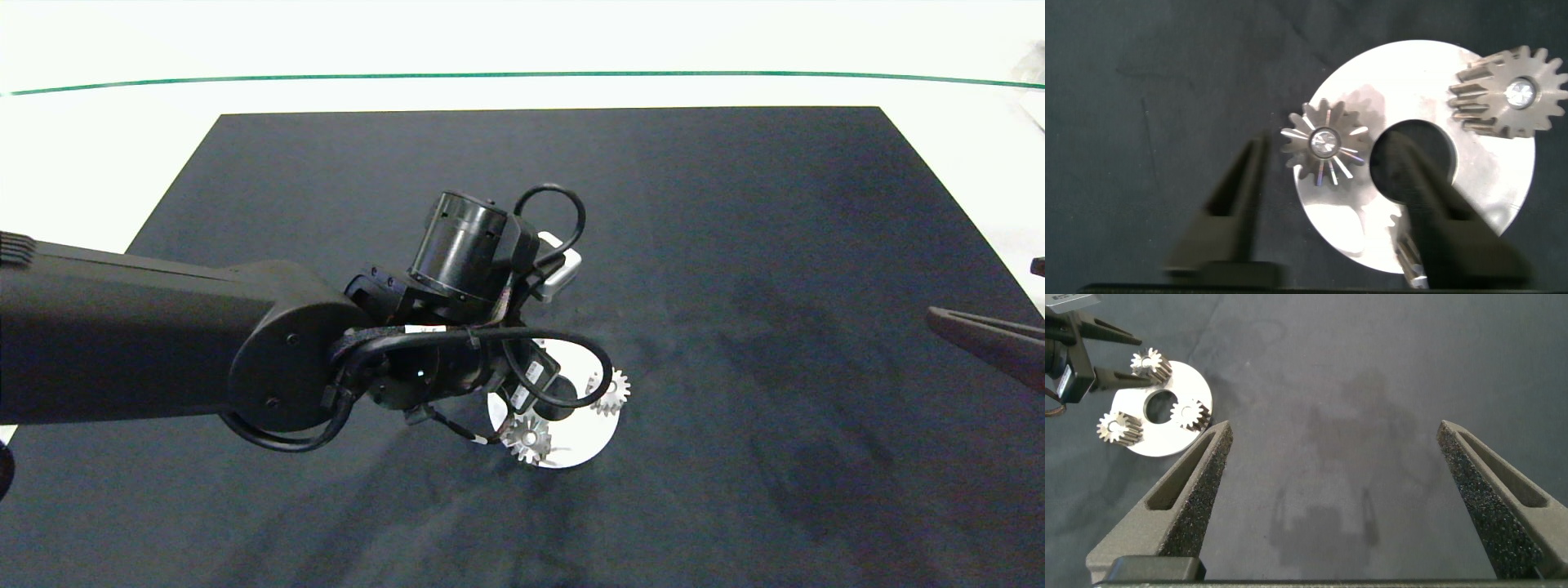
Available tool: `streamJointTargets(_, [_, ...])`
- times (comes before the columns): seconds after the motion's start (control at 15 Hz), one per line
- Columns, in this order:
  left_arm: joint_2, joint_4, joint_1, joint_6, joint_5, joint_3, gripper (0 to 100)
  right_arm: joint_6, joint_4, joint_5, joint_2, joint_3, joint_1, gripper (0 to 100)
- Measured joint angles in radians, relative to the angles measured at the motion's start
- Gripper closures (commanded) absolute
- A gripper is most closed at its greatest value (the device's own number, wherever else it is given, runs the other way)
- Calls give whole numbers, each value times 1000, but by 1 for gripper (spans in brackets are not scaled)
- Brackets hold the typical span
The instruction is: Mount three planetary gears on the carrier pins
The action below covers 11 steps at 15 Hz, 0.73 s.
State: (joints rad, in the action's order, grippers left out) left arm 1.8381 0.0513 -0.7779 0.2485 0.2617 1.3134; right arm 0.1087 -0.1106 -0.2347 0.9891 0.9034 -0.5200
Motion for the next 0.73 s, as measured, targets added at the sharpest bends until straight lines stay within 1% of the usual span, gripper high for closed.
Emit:
streamJointTargets(0.2, [-43,9,8,-4,1,-4,0,1,0,0,-1,0,0,0])
streamJointTargets(0.33, [-111,48,45,-15,1,-18,0,11,1,-1,-6,0,0,0])
streamJointTargets(0.4, [-158,76,76,-34,1,-25,0,19,1,-3,-11,0,0,0])
streamJointTargets(0.53, [-267,128,158,-76,2,-38,0,22,1,-11,-22,3,7,0])
streamJointTargets(0.67, [-384,152,270,-100,2,-67,0,26,-3,-28,-32,3,26,0])
streamJointTargets(0.73, [-438,158,339,-105,2,-87,0,37,-3,-30,-35,3,44,0])
